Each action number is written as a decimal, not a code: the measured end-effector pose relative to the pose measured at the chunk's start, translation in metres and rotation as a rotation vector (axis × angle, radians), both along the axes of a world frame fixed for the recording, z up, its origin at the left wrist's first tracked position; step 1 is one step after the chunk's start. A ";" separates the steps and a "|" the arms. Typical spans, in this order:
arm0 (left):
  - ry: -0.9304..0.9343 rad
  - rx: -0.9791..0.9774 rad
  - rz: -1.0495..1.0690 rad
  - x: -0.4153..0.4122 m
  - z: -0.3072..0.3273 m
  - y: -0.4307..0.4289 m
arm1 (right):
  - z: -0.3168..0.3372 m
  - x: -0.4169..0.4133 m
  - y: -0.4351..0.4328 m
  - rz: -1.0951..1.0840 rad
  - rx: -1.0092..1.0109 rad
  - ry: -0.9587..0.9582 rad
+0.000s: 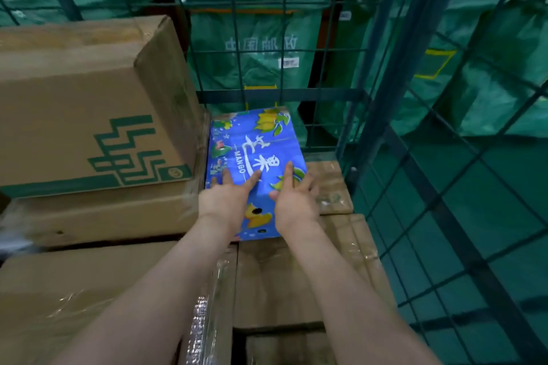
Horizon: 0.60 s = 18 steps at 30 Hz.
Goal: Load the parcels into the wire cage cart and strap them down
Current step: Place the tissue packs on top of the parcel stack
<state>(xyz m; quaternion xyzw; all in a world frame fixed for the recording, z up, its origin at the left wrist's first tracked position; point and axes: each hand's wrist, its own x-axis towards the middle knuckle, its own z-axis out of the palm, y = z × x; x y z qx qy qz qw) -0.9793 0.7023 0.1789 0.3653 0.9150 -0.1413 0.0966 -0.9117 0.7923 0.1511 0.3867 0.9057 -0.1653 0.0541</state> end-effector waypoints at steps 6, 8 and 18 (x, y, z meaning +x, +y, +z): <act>0.020 0.048 0.007 0.002 -0.002 -0.014 | 0.011 0.006 -0.002 0.076 -0.029 -0.017; 0.020 0.064 0.021 0.000 0.001 -0.024 | 0.022 0.006 -0.009 0.051 -0.124 0.093; 0.028 0.022 0.065 0.000 -0.006 -0.028 | 0.004 0.014 -0.008 0.151 0.112 -0.048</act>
